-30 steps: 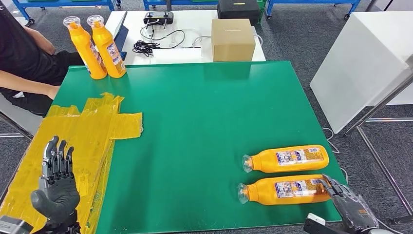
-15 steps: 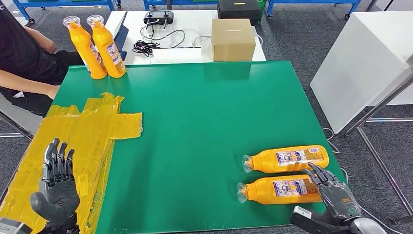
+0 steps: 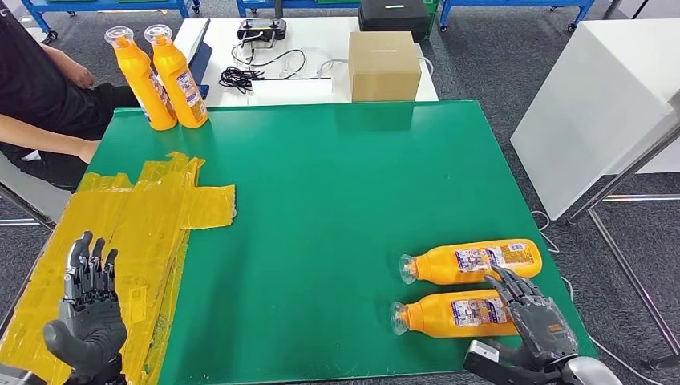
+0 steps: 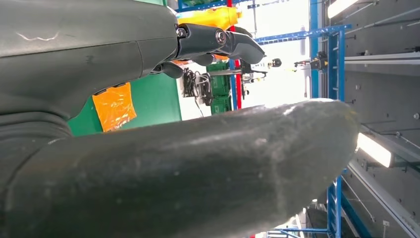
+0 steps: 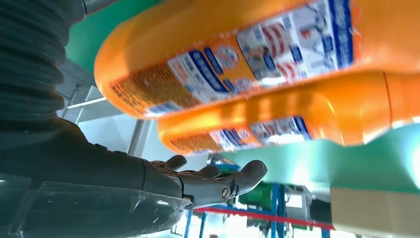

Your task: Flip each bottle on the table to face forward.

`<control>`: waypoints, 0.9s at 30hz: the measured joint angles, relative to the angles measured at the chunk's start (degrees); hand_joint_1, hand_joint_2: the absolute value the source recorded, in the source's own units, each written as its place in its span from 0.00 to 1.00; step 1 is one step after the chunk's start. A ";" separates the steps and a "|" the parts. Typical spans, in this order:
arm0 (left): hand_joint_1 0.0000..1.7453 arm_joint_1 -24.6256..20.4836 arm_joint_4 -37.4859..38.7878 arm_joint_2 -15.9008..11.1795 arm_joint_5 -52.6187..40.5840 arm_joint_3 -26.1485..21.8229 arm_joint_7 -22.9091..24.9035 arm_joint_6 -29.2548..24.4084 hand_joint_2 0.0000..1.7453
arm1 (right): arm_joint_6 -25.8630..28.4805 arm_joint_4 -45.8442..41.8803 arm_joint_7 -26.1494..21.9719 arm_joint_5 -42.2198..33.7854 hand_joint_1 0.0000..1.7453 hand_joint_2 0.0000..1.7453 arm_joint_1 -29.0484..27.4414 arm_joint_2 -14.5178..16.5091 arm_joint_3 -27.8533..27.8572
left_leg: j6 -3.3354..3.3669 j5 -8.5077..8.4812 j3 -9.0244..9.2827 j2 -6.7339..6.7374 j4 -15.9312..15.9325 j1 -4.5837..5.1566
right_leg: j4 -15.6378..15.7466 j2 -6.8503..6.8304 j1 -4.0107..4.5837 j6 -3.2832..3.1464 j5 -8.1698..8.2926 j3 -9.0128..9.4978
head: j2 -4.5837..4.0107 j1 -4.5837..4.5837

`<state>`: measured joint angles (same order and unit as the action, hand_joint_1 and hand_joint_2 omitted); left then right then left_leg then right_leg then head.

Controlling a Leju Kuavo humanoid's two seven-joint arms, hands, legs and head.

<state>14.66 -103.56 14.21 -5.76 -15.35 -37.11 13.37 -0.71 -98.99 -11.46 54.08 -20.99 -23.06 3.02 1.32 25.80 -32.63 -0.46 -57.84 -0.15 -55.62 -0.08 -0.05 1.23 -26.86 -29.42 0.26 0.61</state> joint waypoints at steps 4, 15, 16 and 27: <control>0.00 -0.04 0.02 0.00 0.40 -0.28 -0.05 0.09 0.00 | -2.24 0.00 2.62 -2.13 0.00 1.00 -2.05 -2.91 -0.47 | 0.00 0.00 -0.02 -0.02 0.00 0.01 | 0.00 -0.01 -0.01 0.00 0.00 -0.01 | 0.00 0.01; 0.00 -0.30 0.23 -0.03 1.05 -0.57 -0.18 0.55 0.00 | -6.76 -0.71 10.10 -9.26 0.56 1.00 -7.09 -11.62 -0.80 | 0.05 0.08 0.04 -0.03 0.00 0.01 | 0.02 -0.02 -0.01 0.11 -0.09 -0.52 | 0.00 0.00; 0.00 -0.34 0.32 -0.04 1.11 -0.58 -0.19 0.59 0.00 | -7.23 -0.75 10.99 -10.14 0.80 1.00 -7.78 -12.77 -0.77 | 0.05 0.08 0.05 -0.02 0.00 0.02 | 0.02 -0.01 -0.02 0.13 -0.10 -0.52 | 0.00 0.01; 0.00 -1.00 1.57 -0.55 1.89 -0.58 -0.27 0.70 0.00 | -7.73 -0.33 13.21 -14.13 0.89 1.00 -10.12 -19.41 -1.46 | 0.07 0.10 0.06 0.00 -0.01 0.05 | 0.02 0.00 -0.03 0.14 -0.10 -0.49 | 0.00 -0.01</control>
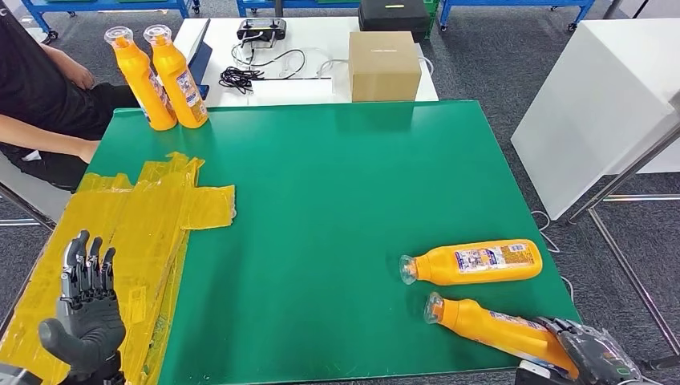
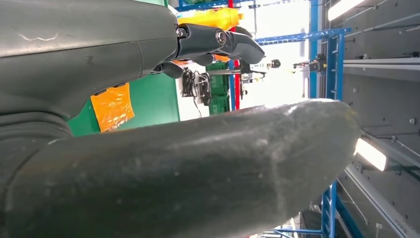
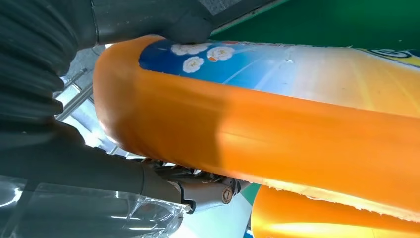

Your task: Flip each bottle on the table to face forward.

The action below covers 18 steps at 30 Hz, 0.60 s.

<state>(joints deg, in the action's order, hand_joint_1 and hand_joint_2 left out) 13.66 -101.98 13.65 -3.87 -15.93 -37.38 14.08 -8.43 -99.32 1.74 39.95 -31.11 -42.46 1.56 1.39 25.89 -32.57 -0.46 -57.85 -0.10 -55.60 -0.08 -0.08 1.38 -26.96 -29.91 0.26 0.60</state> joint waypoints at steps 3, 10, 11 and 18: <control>0.00 0.00 0.16 -0.16 0.39 0.00 -0.07 0.24 0.00 | 0.39 0.91 -0.11 0.32 0.93 1.00 1.20 -0.28 -1.01 | 0.00 0.00 0.01 0.07 0.00 -0.01 | 0.00 0.02 0.01 0.00 0.00 0.03 | 0.00 0.01; 0.00 0.01 0.37 -0.28 0.89 -0.14 -0.21 1.15 0.00 | 2.09 5.47 -0.98 3.58 1.00 1.00 6.51 0.96 -4.46 | -0.03 0.03 0.19 0.37 0.02 -0.08 | 0.00 0.29 0.05 -0.01 0.02 0.06 | 0.00 0.02; 0.00 0.01 0.37 -0.28 0.90 -0.20 -0.21 1.28 0.00 | 2.51 6.65 -1.33 4.35 1.00 1.00 7.86 1.70 -5.09 | -0.03 0.05 0.25 0.46 0.02 -0.09 | 0.00 0.41 0.06 -0.04 0.05 0.07 | 0.00 0.02; 0.00 0.00 0.37 -0.28 0.88 -0.57 -0.20 1.46 0.00 | 3.81 11.75 -2.39 6.32 1.00 1.00 13.46 4.98 -7.39 | -0.10 0.27 0.67 1.13 0.05 -0.14 | 0.02 1.13 0.11 -0.11 0.18 0.34 | 0.00 0.03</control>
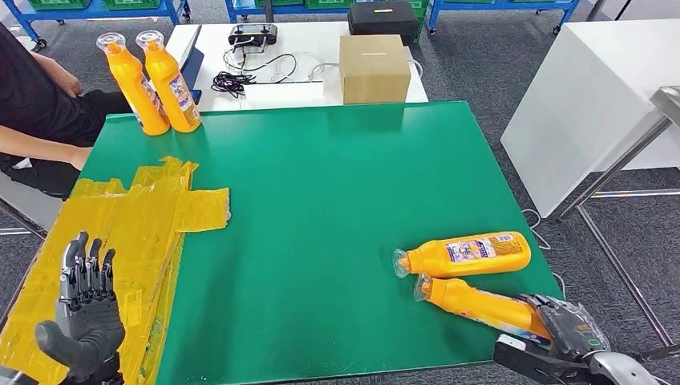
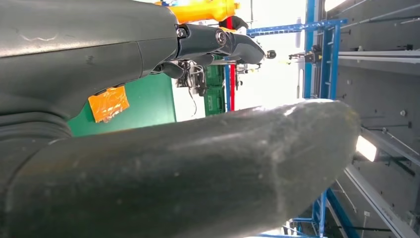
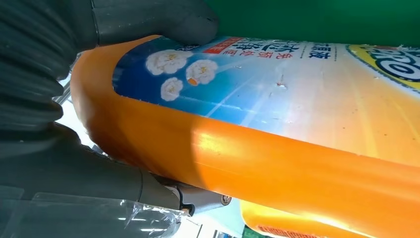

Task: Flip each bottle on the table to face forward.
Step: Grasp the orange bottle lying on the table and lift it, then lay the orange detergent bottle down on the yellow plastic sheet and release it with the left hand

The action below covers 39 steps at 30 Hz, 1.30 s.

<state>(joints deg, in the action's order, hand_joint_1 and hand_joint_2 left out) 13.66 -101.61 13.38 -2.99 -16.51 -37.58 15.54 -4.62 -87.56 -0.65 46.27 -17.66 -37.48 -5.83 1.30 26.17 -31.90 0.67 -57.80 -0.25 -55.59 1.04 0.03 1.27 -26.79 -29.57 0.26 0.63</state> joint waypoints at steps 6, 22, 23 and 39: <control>0.00 0.08 0.00 0.07 -0.41 -0.23 0.54 0.30 0.00 | 3.71 0.83 -10.67 -4.29 1.00 1.00 2.35 5.89 -0.25 | 0.14 -0.13 0.04 0.08 0.00 0.02 | 0.00 0.09 0.03 -0.05 0.20 0.05 | 0.00 0.00; 0.00 -0.62 0.11 -0.56 3.87 3.03 2.78 0.45 1.00 | -23.67 -25.25 -29.44 -42.54 1.00 1.00 0.33 12.37 0.79 | 0.11 -0.59 -0.81 -0.87 -0.01 0.07 | -0.06 -0.80 -0.05 0.05 0.24 -0.03 | 0.00 -0.01; 0.00 -0.62 0.15 -0.57 4.06 3.42 2.84 0.78 1.00 | -23.19 -25.22 -29.10 -42.04 1.00 1.00 0.75 12.92 0.84 | 0.12 -0.59 -0.82 -0.87 -0.01 0.08 | -0.06 -0.80 -0.06 0.06 0.24 -0.02 | 0.00 -0.02; 0.00 -4.81 4.74 -0.38 7.60 15.14 4.72 4.18 1.00 | -4.30 1.22 -19.87 -24.09 1.00 1.00 26.51 31.53 -6.77 | 0.15 -0.85 -0.92 -0.84 -0.01 0.04 | -0.13 -0.76 -0.03 0.13 0.36 -0.05 | 0.00 -0.02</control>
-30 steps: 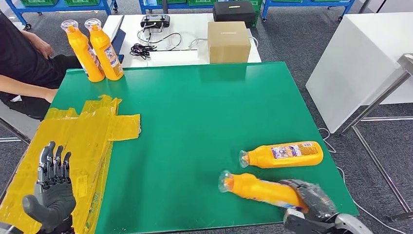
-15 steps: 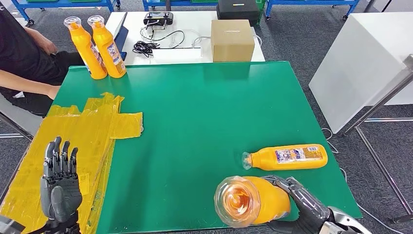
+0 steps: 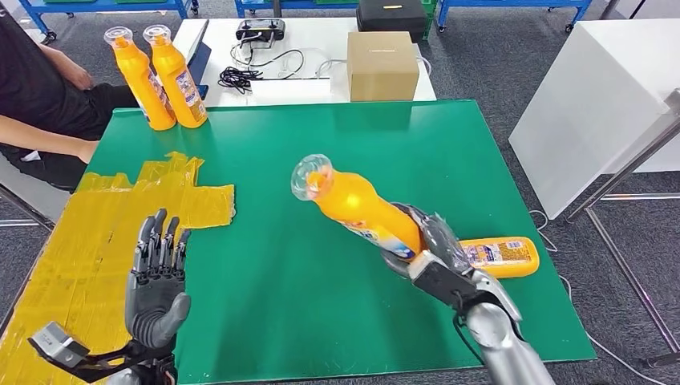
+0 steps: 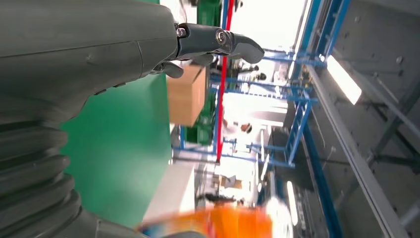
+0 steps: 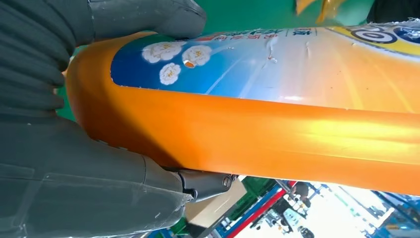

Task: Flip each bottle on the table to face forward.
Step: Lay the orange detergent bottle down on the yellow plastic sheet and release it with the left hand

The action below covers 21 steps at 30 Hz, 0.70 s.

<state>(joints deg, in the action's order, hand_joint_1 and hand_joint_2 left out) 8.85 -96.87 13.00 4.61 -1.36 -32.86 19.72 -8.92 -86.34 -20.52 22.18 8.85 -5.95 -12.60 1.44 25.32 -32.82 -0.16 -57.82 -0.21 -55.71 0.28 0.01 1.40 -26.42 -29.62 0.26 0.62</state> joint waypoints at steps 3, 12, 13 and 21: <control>0.00 -2.03 2.13 0.09 0.67 1.94 0.88 0.19 1.00 | 0.86 6.50 0.88 0.76 1.00 1.00 5.80 4.67 -2.31 | -0.05 -0.04 -0.03 0.00 0.00 -0.01 | -0.02 0.00 0.00 0.00 0.00 -0.04 | 0.00 0.01; 0.00 -4.64 6.40 0.23 2.31 3.12 1.66 0.12 1.00 | 0.84 15.15 1.07 1.10 1.00 1.00 12.67 12.78 -7.56 | -0.07 -0.05 -0.25 -0.13 0.00 -0.01 | -0.04 -0.17 0.00 0.00 -0.01 -0.18 | 0.00 0.03; 0.00 -4.83 6.82 0.21 2.86 3.04 1.85 0.15 1.00 | 0.68 15.55 1.01 1.02 1.00 1.00 12.98 13.34 -8.09 | -0.07 -0.05 -0.29 -0.12 0.00 -0.01 | -0.04 -0.17 -0.01 0.00 -0.01 -0.22 | 0.00 0.03; 0.00 -5.46 10.00 -0.02 6.23 0.23 2.45 1.41 1.00 | 0.73 18.53 1.00 1.91 1.00 1.00 14.41 18.60 -15.45 | -0.07 -0.05 -0.34 -0.13 0.00 -0.03 | -0.04 -0.18 0.00 0.00 -0.01 -0.31 | 0.00 0.02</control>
<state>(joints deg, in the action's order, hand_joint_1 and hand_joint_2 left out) 3.39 -86.88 12.98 10.84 -1.13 -30.41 21.13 -8.19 -67.82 -19.52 24.09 23.26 12.65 -28.05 1.37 25.27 -33.15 -0.30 -57.82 -0.24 -55.75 0.10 0.00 1.40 -26.43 -29.93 0.26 0.63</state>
